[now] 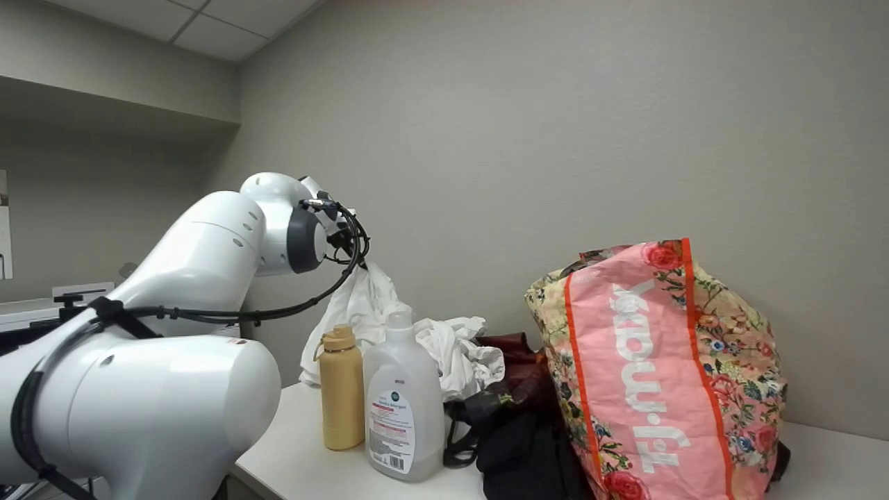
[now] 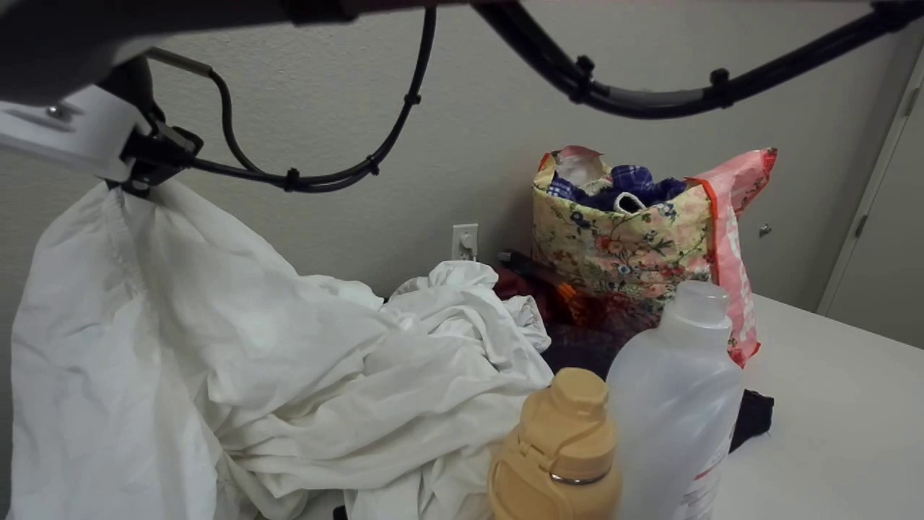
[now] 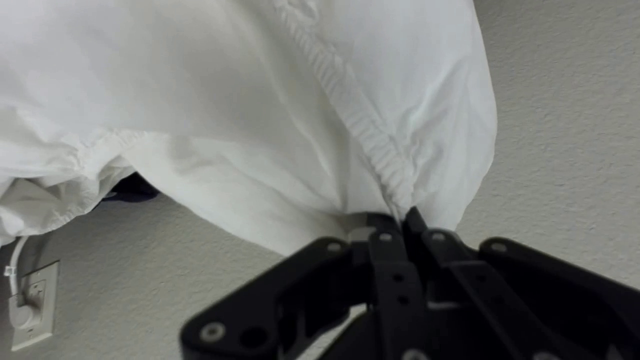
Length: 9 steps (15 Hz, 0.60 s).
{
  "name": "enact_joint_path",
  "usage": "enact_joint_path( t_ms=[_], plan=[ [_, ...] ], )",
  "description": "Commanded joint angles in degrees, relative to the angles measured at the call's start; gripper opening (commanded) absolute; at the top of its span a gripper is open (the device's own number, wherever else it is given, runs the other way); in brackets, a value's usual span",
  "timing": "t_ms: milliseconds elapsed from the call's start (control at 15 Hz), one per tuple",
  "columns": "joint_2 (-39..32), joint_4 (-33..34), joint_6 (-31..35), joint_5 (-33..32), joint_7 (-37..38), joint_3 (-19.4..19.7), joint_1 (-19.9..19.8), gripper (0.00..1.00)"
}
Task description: Move the white bedsheet to the left
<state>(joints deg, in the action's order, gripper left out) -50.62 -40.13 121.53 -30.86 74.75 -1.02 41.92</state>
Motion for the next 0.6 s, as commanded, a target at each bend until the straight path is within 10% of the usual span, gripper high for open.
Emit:
enact_joint_path(
  t_ms=[0,533],
  plan=[
    [0.00,0.13,-0.01,0.00,-0.02,0.06,0.00,0.06],
    [0.01,0.37,-0.55,-0.07,-0.28,0.13,0.04,0.02]
  ],
)
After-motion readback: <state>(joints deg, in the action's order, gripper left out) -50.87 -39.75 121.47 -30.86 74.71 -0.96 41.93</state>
